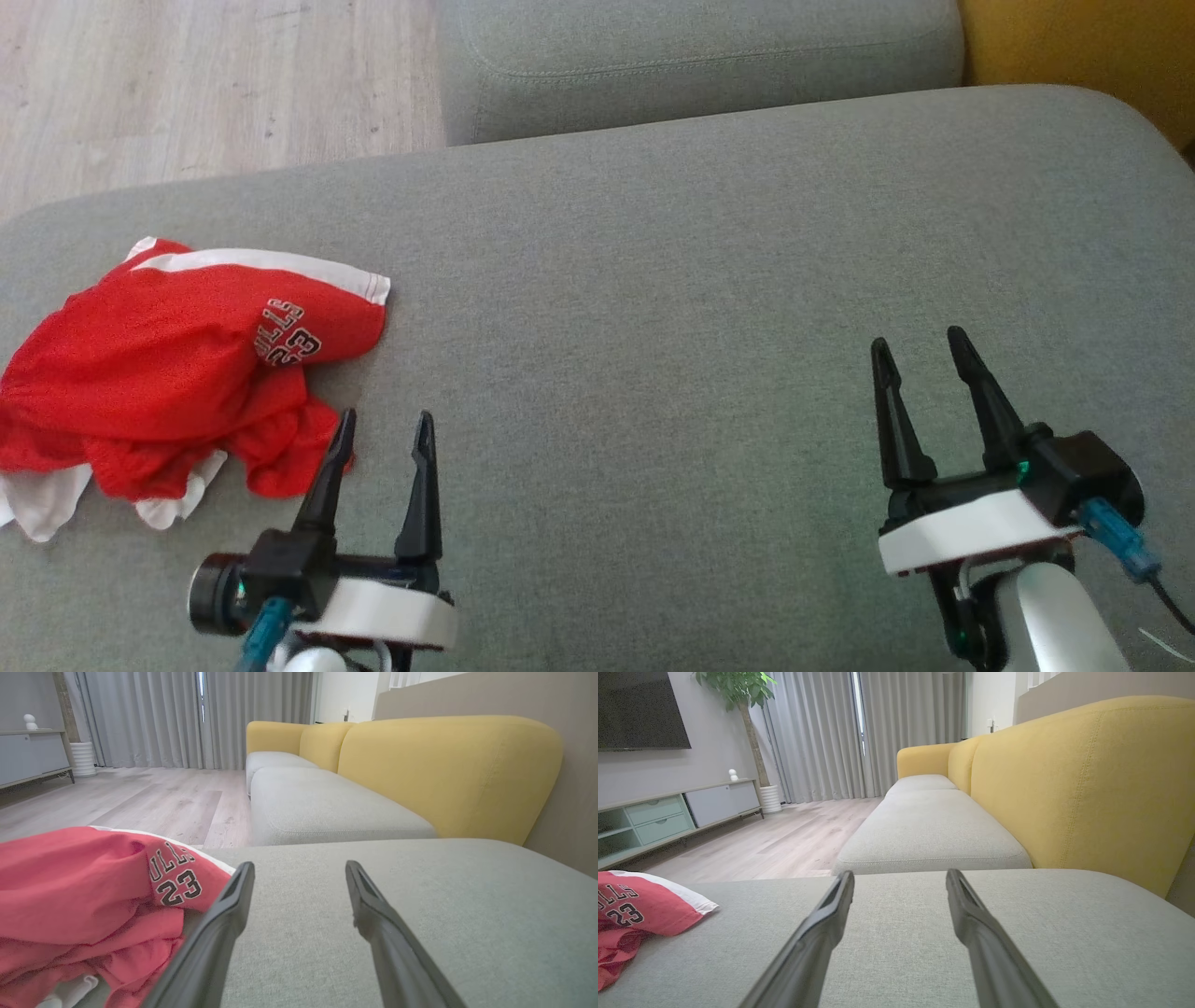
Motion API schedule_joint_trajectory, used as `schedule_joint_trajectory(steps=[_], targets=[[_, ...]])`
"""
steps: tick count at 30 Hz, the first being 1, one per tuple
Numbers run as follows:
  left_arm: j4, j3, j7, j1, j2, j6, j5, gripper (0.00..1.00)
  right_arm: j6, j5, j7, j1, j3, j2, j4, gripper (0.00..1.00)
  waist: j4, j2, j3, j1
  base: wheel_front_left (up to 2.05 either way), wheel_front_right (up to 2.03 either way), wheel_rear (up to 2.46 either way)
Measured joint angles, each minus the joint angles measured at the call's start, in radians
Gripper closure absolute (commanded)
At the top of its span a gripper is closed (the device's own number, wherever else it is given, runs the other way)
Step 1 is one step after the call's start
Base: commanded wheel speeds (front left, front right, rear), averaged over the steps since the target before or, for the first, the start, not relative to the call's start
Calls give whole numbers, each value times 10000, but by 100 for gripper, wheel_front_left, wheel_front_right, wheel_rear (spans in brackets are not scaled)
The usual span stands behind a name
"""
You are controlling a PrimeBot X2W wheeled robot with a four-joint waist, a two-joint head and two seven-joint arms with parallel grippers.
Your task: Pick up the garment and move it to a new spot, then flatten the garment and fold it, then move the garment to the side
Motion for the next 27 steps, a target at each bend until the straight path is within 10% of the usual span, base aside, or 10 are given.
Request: schedule_joint_trajectory(steps=[14, 27], targets=[[-460, 982, -387, 340, -654, -723, 286, 0, 0, 1607, -418, 85, 79, -6, 405, 0, -41, 0, -60, 0, 0, 0, 0], [73, 1290, -619, 464, -928, -1064, 1647, 0, 0, 700, -633, 213, 313, -10, 654, 0, -74, 0, -120, 0, 0, 0, 0]])
